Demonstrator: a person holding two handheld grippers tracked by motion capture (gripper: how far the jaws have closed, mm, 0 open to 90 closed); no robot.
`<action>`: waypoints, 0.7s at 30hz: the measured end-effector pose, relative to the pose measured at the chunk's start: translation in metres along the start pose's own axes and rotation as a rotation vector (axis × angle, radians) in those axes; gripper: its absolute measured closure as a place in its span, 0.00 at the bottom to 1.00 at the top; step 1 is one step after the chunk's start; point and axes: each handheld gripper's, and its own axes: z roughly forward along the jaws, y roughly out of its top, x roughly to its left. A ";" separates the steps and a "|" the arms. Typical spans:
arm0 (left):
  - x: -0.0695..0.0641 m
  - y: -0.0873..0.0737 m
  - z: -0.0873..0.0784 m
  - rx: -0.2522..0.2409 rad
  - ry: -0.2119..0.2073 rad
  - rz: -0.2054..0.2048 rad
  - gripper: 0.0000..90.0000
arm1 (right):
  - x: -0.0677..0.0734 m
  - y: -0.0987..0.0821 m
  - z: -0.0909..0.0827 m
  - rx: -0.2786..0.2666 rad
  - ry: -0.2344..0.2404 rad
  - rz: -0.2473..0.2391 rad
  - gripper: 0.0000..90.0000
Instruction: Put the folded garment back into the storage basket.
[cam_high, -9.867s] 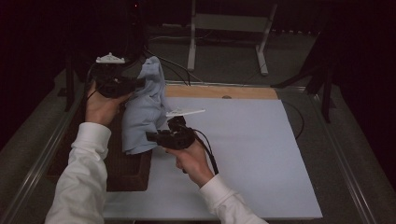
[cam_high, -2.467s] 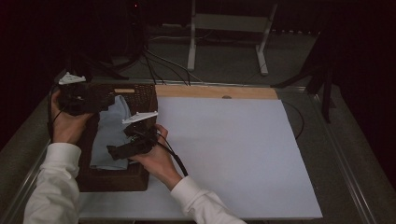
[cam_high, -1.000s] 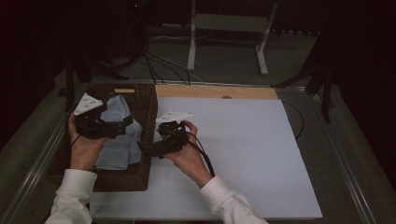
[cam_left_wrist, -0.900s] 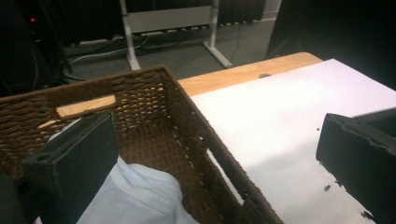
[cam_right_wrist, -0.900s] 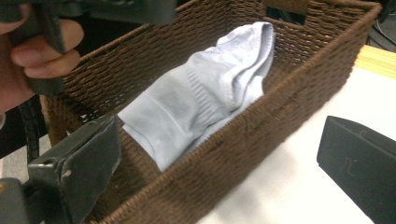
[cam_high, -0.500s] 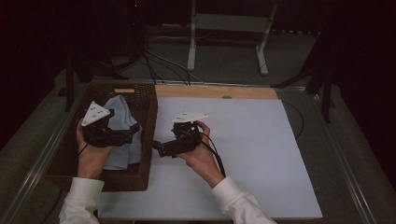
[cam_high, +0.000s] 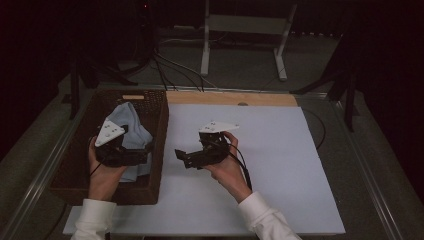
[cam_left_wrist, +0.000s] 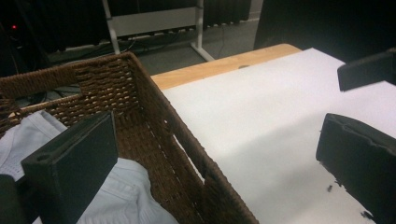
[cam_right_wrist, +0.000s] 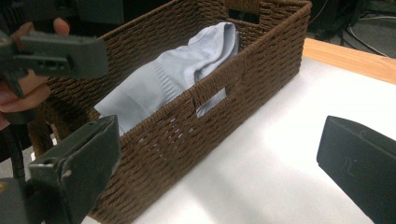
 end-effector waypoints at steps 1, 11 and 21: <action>-0.001 -0.001 0.000 0.002 -0.003 0.000 0.00 | -0.001 -0.001 -0.001 -0.003 0.000 -0.001 0.00; -0.011 -0.008 -0.003 -0.008 -0.021 0.009 0.00 | -0.011 -0.012 -0.020 -0.038 -0.004 0.011 0.00; -0.017 -0.013 -0.001 -0.023 -0.046 -0.002 0.00 | -0.025 -0.025 -0.038 -0.072 -0.023 0.033 0.00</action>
